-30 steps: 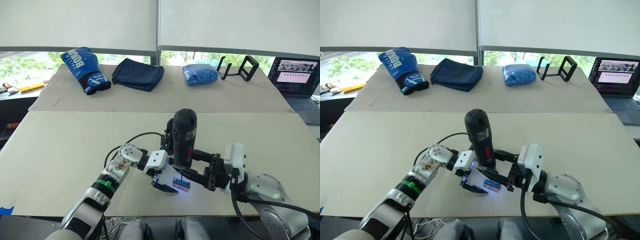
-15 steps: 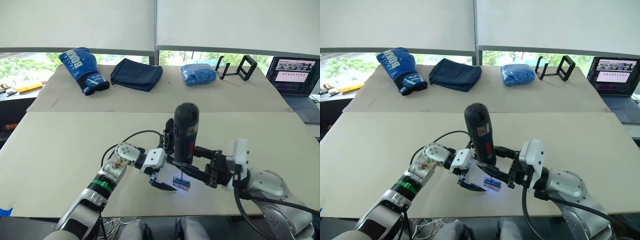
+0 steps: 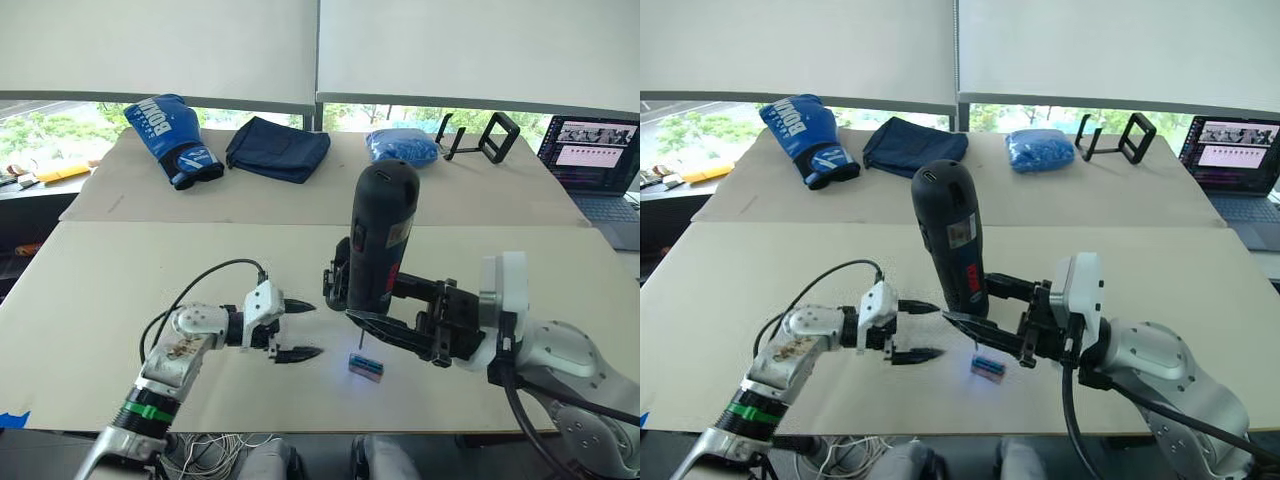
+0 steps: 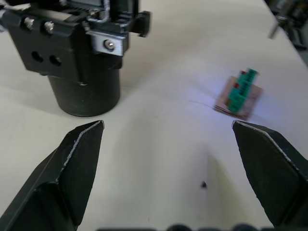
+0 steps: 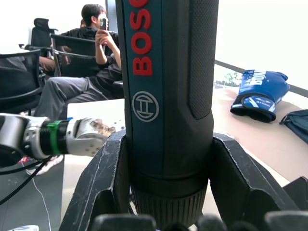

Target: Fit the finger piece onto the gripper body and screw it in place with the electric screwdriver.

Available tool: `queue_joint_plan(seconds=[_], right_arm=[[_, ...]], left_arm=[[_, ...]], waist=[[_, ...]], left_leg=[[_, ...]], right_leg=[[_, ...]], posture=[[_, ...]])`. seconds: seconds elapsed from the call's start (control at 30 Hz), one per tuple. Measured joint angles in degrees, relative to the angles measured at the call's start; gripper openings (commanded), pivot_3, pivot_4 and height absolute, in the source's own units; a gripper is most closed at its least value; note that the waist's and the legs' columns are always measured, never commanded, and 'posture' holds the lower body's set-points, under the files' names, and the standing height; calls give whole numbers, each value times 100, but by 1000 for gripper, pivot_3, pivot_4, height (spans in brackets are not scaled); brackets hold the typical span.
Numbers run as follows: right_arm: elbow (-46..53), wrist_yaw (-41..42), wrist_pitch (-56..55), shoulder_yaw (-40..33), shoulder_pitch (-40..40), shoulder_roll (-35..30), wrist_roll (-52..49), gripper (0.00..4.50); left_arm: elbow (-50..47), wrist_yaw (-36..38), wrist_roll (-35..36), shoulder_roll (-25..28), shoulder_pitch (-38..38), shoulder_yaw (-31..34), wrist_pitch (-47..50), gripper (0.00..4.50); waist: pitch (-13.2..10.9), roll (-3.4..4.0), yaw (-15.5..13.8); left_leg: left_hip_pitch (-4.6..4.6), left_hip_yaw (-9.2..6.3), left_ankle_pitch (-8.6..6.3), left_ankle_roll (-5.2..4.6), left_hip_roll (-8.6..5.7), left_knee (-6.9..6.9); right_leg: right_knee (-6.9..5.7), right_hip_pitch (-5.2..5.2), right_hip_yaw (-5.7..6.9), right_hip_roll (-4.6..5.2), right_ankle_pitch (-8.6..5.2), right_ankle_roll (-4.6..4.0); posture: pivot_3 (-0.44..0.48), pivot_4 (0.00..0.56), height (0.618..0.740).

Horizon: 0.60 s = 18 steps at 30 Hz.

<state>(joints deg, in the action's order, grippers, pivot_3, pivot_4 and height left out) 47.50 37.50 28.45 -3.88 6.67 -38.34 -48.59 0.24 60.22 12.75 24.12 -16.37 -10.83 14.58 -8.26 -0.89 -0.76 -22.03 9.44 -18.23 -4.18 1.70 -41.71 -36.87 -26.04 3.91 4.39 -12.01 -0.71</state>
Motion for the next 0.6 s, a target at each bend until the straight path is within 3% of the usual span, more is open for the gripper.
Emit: queue_joint_plan(seconds=[0.2, 0.4, 0.5, 0.57, 0.6], right_arm=[[-85, 26, 0, 6, 25, -49, 4, 1897], [-80, 23, 9, 8, 5, -152, 3, 1897], [-74, 17, 13, 1, -105, -195, 2, 1897], [-67, 5, 13, -5, -133, -205, 2, 1897], [-66, -5, 13, -6, -147, -208, 2, 1897]], left_arm=[[469, -1169, -362, -765, -313, -49, 167, 4500], [1106, -1475, -601, -1175, -647, -171, -333, 4500], [1525, -1600, -619, -1414, -860, -169, -548, 3642], [1762, -1631, -617, -1533, -956, -163, -722, 2696], [1868, -1625, -615, -1563, -994, -165, -825, 2552]], waist=[[0, 0, 5], [2, -1, -7], [2, -1, -38], [2, -1, -39], [2, -1, -43]], left_leg=[[6, 4, 1, 2, 0, 0], [12, 3, 1, 1, -2, 0], [29, -1, -1, -1, -1, 0], [42, -3, -4, -6, -1, 0], [50, -5, -5, -8, -1, 1]], right_leg=[[-5, 1, -2, -3, 1, 0], [-3, 9, 0, -1, 1, 0], [8, 34, 2, 2, 1, 1], [14, 50, 3, 3, 1, 2], [16, 58, 5, 4, 1, 2]], posture=[[0, 150, 740], [0, 150, 740], [0, 150, 740], [0, 150, 740], [0, 150, 740]])
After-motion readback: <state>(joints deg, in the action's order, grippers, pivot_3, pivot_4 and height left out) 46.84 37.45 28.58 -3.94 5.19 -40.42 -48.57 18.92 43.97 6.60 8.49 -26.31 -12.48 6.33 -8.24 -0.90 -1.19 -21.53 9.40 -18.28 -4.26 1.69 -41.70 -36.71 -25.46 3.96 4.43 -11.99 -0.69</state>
